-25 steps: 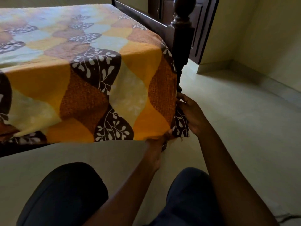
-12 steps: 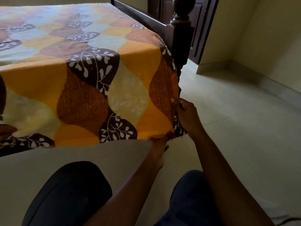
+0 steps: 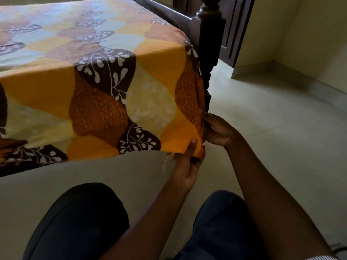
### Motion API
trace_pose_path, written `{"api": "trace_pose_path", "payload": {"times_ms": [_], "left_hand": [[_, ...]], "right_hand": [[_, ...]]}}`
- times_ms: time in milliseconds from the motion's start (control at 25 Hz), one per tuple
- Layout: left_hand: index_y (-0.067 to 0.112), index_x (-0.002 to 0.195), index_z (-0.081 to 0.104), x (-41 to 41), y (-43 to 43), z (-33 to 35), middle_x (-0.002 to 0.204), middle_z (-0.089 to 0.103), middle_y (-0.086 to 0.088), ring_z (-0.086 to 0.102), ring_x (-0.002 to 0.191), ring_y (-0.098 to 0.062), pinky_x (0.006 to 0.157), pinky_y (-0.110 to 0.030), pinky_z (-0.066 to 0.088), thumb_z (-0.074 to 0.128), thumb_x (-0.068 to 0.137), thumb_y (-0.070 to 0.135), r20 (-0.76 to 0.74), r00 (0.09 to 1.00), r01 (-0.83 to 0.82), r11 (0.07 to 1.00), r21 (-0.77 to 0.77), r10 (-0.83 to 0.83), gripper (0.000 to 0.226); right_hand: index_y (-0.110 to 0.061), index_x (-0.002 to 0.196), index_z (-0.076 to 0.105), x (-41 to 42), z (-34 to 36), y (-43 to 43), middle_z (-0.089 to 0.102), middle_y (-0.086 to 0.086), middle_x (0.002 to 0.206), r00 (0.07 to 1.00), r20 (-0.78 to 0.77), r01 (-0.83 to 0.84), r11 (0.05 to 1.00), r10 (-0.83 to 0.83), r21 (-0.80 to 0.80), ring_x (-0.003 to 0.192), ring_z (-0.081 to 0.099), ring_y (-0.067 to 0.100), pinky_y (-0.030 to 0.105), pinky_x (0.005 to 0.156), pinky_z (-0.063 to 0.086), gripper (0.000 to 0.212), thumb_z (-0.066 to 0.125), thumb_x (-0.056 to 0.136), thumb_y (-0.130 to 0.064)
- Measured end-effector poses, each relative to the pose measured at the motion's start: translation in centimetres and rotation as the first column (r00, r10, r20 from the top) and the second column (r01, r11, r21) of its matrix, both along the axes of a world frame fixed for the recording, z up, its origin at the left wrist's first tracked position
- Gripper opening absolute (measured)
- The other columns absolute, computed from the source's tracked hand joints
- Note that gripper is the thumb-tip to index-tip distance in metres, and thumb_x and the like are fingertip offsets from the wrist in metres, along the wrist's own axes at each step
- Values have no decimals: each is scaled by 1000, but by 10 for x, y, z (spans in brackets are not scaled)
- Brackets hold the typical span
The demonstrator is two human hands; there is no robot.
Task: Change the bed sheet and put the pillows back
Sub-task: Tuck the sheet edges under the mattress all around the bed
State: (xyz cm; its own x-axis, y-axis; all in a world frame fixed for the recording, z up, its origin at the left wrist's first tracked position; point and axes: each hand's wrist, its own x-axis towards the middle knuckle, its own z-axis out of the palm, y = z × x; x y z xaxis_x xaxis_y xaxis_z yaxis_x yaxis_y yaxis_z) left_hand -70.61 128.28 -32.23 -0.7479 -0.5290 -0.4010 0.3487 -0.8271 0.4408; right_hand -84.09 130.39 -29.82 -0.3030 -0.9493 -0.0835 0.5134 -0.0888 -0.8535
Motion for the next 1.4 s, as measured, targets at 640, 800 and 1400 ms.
{"api": "trace_pose_path", "payload": {"times_ms": [640,800,1400], "left_hand": [[7,117,53,-7,-5,-11,113,60,-12,54,73,-12,51,-22,45,74,77,16,491,871,144,940,-309,28,46],[12,108,52,10,4,-1,94,56,-5,53,76,-15,63,-28,47,64,86,22,546,834,159,983,-91,-84,27],[0,119,51,43,-78,102,120,58,-19,57,112,-28,89,-34,48,41,96,36,42,953,-296,953,-70,299,44]], "right_hand": [[-6,103,69,50,34,-4,69,13,84,275,-892,702,709,-359,-69,73,58,17,23,65,44,30,54,94,-30],[-15,95,67,22,34,3,62,3,69,351,-897,595,803,-267,-6,67,58,20,32,71,48,19,54,93,-28],[9,96,65,-13,35,-31,63,23,105,202,-969,610,793,-141,12,98,58,31,22,69,35,27,54,94,-16]]}}
